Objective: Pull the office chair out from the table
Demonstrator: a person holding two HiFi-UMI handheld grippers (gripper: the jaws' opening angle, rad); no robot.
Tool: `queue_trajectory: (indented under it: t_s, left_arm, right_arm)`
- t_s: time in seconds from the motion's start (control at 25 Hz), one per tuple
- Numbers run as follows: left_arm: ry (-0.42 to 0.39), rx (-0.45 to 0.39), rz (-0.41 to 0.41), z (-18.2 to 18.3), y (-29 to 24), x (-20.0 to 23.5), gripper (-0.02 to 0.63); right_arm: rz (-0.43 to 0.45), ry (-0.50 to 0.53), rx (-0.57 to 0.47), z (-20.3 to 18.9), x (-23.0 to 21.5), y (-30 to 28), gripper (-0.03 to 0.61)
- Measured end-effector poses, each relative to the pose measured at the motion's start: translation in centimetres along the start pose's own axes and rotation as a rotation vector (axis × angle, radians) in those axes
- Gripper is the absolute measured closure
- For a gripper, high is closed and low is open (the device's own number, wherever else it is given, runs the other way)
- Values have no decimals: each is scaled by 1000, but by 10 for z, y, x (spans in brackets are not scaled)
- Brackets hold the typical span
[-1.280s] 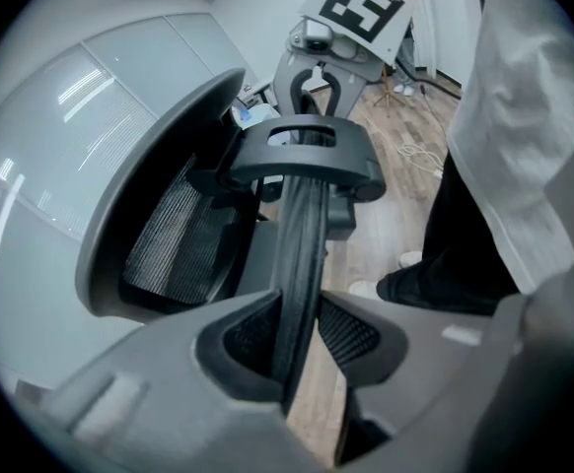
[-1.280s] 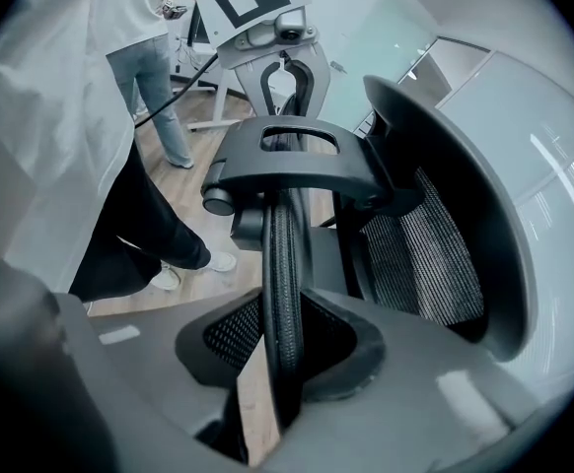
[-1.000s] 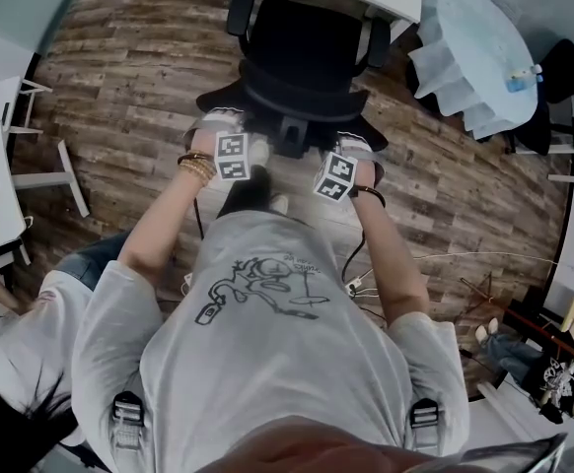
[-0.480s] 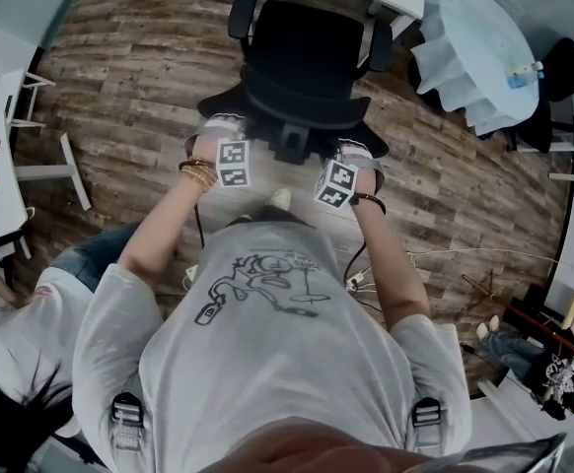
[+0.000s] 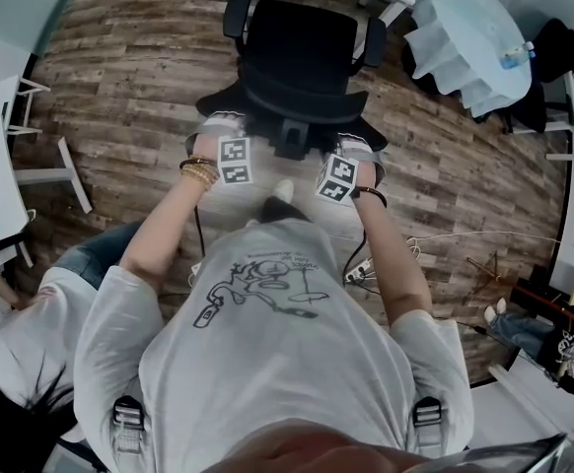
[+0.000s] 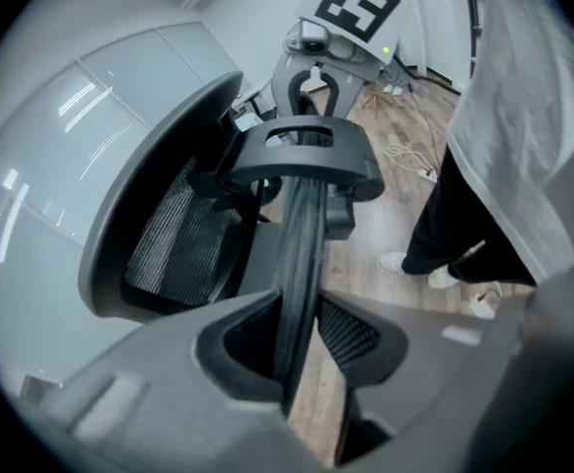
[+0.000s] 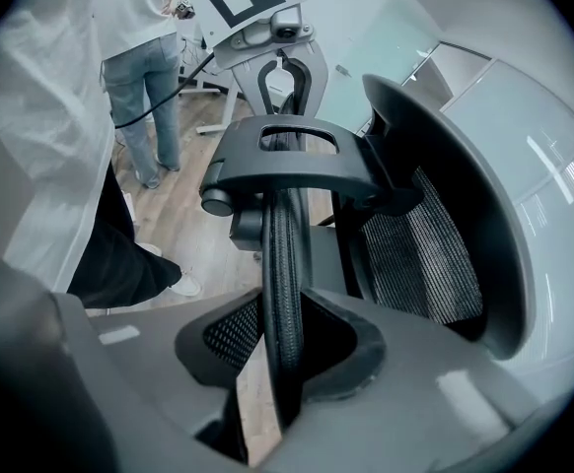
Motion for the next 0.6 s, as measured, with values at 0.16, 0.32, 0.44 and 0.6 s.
queue_trajectory:
  t_s: [0.16, 0.32, 0.44, 0.6]
  left_arm:
    - [-4, -5, -1, -3, 16, -29, 505]
    - [-13, -10, 4, -1, 31, -55, 505]
    - [-20, -16, 4, 1, 43, -82, 505]
    - [-29, -13, 2, 7, 60, -113, 506]
  right_arm:
    - [-9, -1, 9, 6, 31, 10, 471]
    - [-23, 2, 12, 8, 58, 23, 472]
    - [-20, -4, 12, 9, 88, 34, 472]
    - [-34, -4, 10, 10, 117, 52, 471]
Point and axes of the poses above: the fingertips, and each gripper's own axes: y backward along the fingers, x to its left, z out of its top, the point moved 4 cm from there along y, backward along the fingers, and after that the axes turned 6 degrees about -y, right-handed, at the moved point
